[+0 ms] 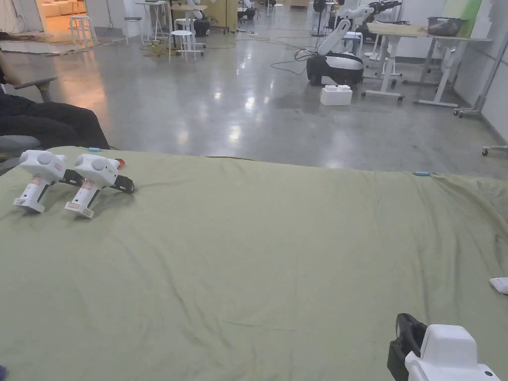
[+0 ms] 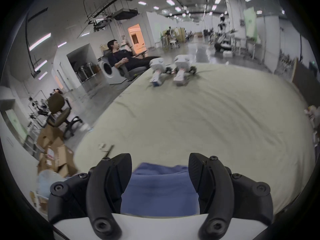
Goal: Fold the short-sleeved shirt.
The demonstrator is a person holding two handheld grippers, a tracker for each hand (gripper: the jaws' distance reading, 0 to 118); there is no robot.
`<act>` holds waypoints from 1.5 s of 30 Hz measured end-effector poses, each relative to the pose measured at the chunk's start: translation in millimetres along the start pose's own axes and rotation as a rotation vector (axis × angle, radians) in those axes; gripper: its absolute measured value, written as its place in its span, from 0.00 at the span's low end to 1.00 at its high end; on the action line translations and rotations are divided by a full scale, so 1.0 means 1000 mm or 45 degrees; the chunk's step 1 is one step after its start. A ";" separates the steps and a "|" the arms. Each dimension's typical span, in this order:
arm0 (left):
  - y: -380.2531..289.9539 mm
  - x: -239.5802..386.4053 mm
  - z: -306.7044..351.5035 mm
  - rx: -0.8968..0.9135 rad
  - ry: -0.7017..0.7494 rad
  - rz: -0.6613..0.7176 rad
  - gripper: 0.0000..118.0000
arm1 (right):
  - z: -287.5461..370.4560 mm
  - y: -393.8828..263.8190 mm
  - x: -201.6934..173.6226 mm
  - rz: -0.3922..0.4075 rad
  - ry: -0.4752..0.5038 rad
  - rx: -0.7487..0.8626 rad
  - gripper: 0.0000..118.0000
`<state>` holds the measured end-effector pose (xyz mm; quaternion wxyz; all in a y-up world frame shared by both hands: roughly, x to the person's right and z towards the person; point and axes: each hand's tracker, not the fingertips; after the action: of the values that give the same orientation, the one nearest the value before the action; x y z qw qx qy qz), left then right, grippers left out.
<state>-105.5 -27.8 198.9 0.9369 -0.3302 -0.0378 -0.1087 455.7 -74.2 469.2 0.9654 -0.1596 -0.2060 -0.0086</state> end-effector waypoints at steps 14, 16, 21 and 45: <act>-0.025 0.209 0.032 0.428 -0.304 0.048 0.49 | -0.016 0.018 -0.025 -0.045 -0.021 0.096 0.01; -0.025 0.233 0.033 0.489 -0.321 0.067 0.39 | -0.016 0.021 -0.027 -0.049 -0.023 0.114 0.01; -0.026 0.279 0.051 0.602 -0.278 0.005 0.11 | -0.015 0.024 -0.027 -0.053 -0.038 0.146 0.01; -0.036 0.286 0.080 0.699 -0.319 0.113 0.00 | 0.003 0.021 -0.035 -0.083 -0.047 0.164 0.01</act>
<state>165.1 -56.0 324.0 0.9829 -0.0767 -0.1668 -0.0118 424.4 -55.5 451.2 0.9690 -0.0904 -0.2288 -0.0240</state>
